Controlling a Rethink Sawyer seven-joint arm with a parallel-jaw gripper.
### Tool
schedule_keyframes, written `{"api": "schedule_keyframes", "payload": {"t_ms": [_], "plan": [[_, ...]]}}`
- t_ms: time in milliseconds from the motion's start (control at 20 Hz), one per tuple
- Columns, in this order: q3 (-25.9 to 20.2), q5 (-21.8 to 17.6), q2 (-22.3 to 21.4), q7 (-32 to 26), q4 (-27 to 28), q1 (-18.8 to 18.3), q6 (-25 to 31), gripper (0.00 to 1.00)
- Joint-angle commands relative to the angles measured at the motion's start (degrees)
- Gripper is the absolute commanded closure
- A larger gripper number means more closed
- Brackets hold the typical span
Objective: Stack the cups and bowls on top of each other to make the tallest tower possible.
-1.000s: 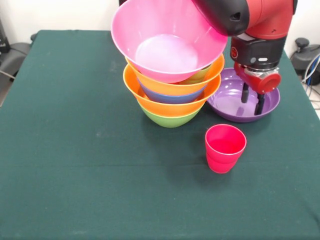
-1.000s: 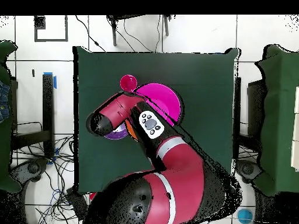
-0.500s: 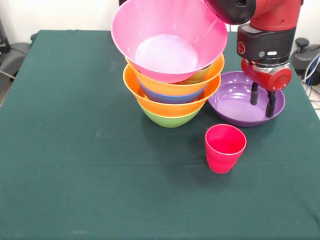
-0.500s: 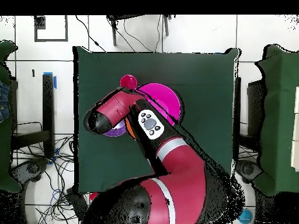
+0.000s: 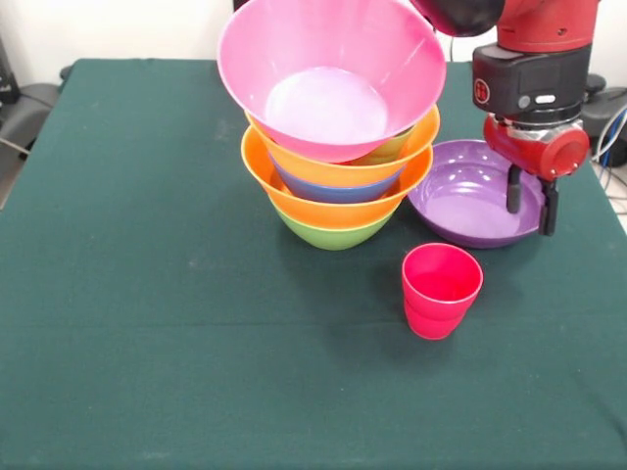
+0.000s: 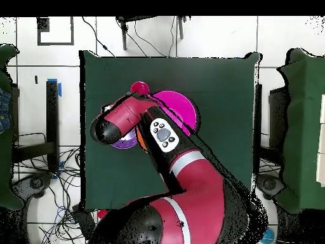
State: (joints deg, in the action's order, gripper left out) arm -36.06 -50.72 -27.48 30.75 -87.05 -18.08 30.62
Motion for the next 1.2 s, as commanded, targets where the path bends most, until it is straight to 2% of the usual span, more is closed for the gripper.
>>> {"api": "schedule_keyframes", "payload": {"t_ms": [50, 250, 500, 900, 1200], "plan": [[-0.4, -0.4, 1.0, 2.4, 2.7, -0.3, -0.8, 0.0], [-0.5, 1.1, 1.4, 0.6, 2.6, -0.8, 2.5, 0.0], [0.8, 3.4, 3.2, 1.1, 4.2, 0.3, 6.5, 0.0], [3.4, 7.9, 5.5, 5.4, 7.2, 2.3, 10.9, 0.0], [7.1, 10.5, 7.5, 9.7, 10.0, 4.8, 14.2, 0.0]]}}
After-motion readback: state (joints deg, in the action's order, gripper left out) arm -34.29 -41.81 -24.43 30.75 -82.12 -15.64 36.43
